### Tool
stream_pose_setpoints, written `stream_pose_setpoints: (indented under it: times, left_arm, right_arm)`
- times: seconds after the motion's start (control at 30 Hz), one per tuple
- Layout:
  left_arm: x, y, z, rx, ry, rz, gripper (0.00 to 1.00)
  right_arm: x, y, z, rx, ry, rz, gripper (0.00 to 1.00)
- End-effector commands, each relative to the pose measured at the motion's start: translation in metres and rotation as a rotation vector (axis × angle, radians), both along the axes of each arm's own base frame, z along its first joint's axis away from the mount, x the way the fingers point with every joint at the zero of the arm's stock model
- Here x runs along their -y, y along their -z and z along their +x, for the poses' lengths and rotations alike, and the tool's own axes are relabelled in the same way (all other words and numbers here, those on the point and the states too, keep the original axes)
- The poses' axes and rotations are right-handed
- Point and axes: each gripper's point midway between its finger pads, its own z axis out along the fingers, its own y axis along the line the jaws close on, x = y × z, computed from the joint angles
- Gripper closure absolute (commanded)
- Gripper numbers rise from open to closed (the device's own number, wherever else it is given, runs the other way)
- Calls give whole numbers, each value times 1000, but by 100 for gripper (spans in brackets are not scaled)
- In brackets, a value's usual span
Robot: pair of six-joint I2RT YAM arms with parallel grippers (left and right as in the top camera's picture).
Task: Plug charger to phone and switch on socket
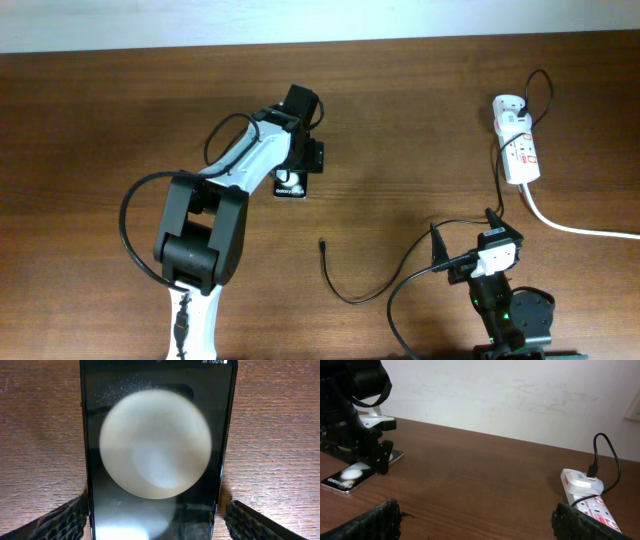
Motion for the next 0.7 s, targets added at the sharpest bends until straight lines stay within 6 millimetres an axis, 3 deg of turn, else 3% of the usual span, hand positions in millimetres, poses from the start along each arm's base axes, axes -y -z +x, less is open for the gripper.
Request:
stream_pose_setpoints:
  times: [0.0,0.43,0.67]
  left_arm:
    - [-6,54,-34,-168,18,13,11]
    - [-6,54,-33,-166,18,12,12]
    - [-6,54,-33,-167,18,13,7]
  right_arm:
    - [0,2,0,-4,3,3,1]
    - [0,2,0,-4,3,3,1]
    - [0,2,0,-4,3,3,1]
